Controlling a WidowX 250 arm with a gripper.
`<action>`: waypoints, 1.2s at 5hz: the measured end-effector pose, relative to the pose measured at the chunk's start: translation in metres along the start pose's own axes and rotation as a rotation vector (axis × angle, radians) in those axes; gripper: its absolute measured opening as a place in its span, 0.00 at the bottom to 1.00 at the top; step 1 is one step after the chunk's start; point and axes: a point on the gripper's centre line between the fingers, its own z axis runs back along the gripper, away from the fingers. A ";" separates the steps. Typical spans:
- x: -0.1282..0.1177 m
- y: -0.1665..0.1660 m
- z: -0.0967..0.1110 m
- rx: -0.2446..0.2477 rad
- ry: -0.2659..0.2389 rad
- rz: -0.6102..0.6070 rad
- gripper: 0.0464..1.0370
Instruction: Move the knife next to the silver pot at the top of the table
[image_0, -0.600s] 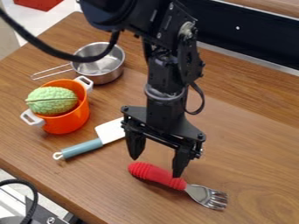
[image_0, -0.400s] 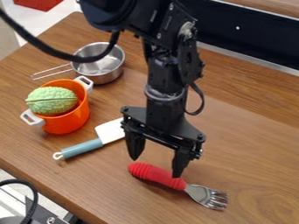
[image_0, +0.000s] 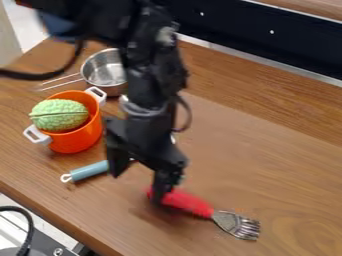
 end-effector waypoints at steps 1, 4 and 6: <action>-0.002 0.023 -0.002 0.030 -0.012 -0.066 0.96; -0.006 0.061 -0.030 0.053 -0.040 -0.253 0.96; -0.007 0.064 -0.041 0.079 -0.039 -0.290 0.96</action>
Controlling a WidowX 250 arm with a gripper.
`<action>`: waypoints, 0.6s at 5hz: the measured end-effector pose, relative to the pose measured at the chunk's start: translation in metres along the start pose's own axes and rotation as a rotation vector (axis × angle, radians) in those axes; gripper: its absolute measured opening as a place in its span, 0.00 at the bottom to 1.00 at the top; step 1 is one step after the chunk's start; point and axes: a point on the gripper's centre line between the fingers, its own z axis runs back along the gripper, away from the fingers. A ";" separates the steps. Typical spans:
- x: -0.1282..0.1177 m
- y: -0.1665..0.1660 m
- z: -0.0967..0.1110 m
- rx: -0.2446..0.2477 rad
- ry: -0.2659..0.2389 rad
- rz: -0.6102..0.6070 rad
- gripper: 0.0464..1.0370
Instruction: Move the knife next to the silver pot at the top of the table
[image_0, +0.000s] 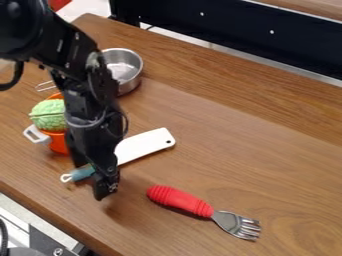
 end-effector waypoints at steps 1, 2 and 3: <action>0.002 -0.001 -0.006 -0.008 -0.003 0.006 0.96; 0.004 -0.002 -0.008 -0.019 -0.014 0.010 0.93; 0.002 -0.003 -0.012 -0.047 -0.028 0.008 0.68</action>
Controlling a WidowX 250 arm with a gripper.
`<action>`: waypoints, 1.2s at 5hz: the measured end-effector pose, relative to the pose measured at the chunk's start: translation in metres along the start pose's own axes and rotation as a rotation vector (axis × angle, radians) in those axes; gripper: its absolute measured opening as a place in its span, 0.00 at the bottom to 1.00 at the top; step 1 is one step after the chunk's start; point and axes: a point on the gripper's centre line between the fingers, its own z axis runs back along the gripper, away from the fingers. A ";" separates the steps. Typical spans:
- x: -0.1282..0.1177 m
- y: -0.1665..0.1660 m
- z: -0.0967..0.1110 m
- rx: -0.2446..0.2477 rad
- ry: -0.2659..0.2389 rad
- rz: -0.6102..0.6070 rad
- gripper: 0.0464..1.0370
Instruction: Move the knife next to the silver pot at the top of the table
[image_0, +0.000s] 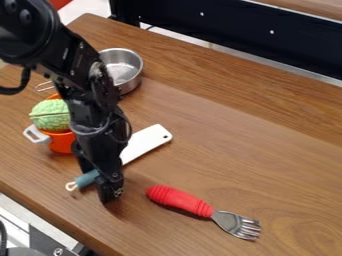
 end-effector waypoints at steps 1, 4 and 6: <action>0.001 0.003 -0.001 0.024 -0.009 -0.005 0.39; -0.004 0.003 0.003 0.042 0.015 0.038 0.18; 0.011 0.002 0.039 0.036 -0.054 0.240 0.18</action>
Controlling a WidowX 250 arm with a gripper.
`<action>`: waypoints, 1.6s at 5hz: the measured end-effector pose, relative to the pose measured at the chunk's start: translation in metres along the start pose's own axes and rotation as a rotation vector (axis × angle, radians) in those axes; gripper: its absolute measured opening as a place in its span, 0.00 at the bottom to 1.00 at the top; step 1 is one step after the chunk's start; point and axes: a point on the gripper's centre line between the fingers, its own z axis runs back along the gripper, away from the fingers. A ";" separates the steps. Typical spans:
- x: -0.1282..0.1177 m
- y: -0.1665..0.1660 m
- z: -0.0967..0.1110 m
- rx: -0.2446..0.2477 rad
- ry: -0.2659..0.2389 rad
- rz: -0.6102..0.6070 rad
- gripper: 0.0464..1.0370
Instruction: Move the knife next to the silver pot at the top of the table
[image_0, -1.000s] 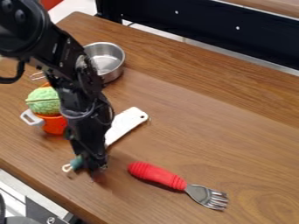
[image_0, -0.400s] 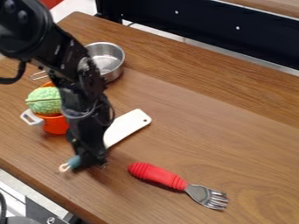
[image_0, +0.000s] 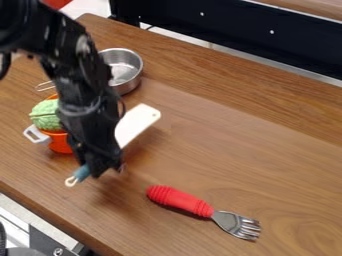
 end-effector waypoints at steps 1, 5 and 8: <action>0.018 -0.008 0.010 -0.004 -0.018 0.062 0.18; 0.130 -0.047 -0.020 -0.062 -0.034 0.510 0.18; 0.175 -0.054 -0.039 -0.070 0.034 0.774 0.18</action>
